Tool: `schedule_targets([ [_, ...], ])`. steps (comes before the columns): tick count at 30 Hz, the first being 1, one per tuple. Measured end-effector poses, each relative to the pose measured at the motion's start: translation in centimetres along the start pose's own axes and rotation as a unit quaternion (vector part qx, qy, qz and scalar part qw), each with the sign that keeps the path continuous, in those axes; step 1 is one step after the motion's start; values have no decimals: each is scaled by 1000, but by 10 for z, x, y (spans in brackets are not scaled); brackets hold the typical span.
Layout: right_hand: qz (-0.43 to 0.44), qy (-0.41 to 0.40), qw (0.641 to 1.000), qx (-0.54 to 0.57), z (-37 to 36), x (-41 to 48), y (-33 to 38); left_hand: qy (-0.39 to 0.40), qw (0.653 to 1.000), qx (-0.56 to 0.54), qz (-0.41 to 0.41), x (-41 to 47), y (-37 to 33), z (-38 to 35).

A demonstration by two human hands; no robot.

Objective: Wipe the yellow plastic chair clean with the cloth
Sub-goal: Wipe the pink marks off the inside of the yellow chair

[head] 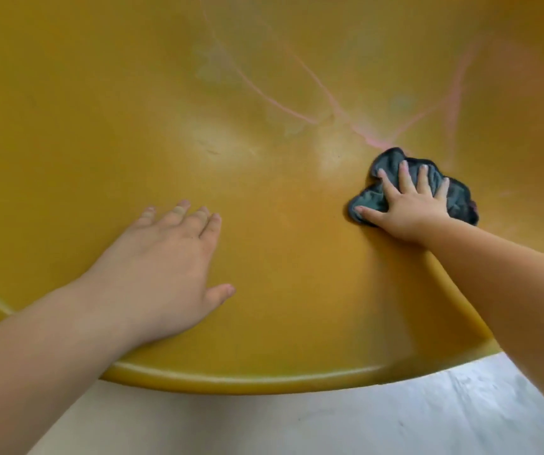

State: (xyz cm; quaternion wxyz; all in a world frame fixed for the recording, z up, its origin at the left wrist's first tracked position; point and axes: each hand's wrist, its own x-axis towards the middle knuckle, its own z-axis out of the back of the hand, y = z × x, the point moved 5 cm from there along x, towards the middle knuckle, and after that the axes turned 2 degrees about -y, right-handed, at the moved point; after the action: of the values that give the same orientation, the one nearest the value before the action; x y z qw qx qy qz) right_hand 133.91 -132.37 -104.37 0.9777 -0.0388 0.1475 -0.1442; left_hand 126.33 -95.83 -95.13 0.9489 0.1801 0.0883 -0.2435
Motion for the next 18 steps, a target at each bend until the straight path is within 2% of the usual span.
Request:
schedule_targets([
  [3,158,23,987,21,-17,-20,81,36,999,14,-5,6,-3,-5],
  [6,353,50,934,17,-29,-100,134,53,999,-3,-7,10,-2,-5],
  [8,458,105,882,48,-30,-165,134,64,998,-8,-7,11,1,-5],
  [10,479,164,860,69,-30,-190,108,79,997,-9,-4,12,5,-7],
  [12,425,137,895,10,-30,-162,67,96,995,-11,5,11,10,-10],
  [15,197,49,974,-98,-18,-72,1,112,994,-20,8,6,12,-12],
  [17,76,2,992,-96,-7,-27,-21,115,993,-20,3,4,11,-13],
  [18,41,-3,996,-81,-4,-13,-17,113,993,-19,1,4,11,-12],
])
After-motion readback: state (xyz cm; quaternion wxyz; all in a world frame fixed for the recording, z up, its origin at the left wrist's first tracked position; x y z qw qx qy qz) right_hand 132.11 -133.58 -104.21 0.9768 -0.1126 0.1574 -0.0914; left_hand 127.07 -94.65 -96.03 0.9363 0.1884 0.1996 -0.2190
